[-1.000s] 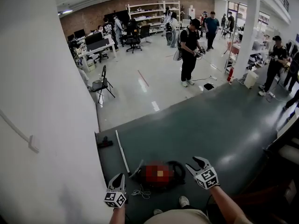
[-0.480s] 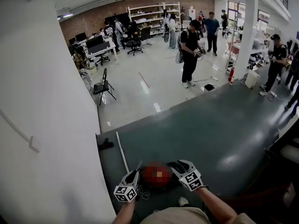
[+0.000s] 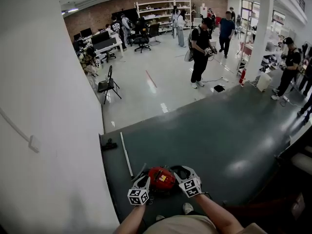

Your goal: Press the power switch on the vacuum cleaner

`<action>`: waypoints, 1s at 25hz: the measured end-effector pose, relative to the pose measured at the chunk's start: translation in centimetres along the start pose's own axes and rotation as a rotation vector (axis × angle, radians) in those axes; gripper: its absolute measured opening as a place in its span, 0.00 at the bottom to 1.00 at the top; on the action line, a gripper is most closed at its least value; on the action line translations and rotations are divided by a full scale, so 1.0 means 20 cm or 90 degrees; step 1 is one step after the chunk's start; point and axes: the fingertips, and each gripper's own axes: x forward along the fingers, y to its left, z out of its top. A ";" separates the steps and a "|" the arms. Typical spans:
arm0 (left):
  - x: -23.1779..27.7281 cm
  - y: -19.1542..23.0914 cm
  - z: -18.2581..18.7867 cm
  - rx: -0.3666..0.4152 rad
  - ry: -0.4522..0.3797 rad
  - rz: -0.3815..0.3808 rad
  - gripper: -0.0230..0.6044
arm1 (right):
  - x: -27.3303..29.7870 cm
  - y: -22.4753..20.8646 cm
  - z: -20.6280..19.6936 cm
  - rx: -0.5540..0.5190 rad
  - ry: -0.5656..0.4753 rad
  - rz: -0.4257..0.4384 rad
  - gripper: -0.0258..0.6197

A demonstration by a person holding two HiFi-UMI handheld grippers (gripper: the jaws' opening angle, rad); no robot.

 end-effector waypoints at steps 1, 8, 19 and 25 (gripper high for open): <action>0.01 0.00 -0.02 -0.002 0.003 0.001 0.10 | 0.03 0.01 -0.02 0.006 0.001 -0.007 0.34; 0.13 0.06 -0.01 -0.002 0.011 0.042 0.10 | 0.20 0.00 -0.09 0.003 0.005 -0.010 0.34; 0.24 0.20 0.21 0.042 -0.006 0.059 0.10 | 0.39 -0.10 0.05 -0.019 0.014 0.011 0.33; 0.25 0.18 0.29 0.049 -0.016 0.051 0.10 | 0.39 -0.08 0.09 -0.058 0.023 0.008 0.28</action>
